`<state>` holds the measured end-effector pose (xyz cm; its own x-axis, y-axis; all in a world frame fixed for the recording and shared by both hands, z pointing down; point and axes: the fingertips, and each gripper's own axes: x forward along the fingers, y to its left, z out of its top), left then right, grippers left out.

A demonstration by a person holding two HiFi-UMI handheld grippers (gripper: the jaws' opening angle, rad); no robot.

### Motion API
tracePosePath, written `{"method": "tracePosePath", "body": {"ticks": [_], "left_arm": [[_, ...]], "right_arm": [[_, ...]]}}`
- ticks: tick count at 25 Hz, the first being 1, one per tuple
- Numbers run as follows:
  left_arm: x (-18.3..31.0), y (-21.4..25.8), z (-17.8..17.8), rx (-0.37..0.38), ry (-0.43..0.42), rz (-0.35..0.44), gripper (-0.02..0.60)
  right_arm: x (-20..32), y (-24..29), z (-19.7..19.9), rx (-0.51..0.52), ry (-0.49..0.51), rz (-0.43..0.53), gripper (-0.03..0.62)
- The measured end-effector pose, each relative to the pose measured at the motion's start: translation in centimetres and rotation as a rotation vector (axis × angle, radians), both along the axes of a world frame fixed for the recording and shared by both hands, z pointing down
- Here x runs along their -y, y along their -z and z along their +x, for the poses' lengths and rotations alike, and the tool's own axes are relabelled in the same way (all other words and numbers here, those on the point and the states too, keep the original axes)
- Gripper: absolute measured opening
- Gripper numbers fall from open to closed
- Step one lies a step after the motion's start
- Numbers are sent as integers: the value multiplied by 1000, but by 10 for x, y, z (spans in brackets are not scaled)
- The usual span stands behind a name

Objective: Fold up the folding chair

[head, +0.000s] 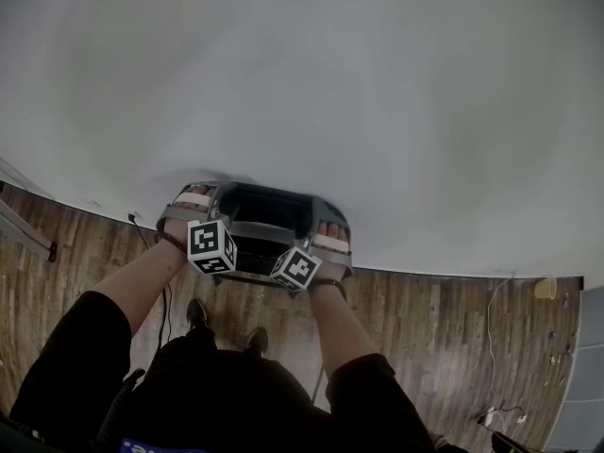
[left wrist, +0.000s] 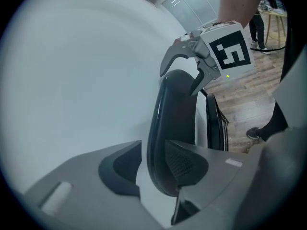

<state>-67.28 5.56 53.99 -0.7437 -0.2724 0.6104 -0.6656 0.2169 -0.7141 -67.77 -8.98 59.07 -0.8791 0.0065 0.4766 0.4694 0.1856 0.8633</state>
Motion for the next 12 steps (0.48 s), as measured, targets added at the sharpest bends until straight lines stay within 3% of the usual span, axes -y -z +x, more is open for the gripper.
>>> {"method": "tracePosePath", "body": {"ticks": [5, 9, 12], "left_arm": [[-17, 18, 30, -11, 82, 93, 158], [-34, 27, 78, -43, 168, 217, 156], [-53, 33, 117, -60, 224, 322, 142]], "right_arm": [[9, 21, 29, -15, -53, -226, 434], [3, 13, 81, -111, -74, -450, 431], [-9, 13, 122, -159, -88, -551, 424]]}}
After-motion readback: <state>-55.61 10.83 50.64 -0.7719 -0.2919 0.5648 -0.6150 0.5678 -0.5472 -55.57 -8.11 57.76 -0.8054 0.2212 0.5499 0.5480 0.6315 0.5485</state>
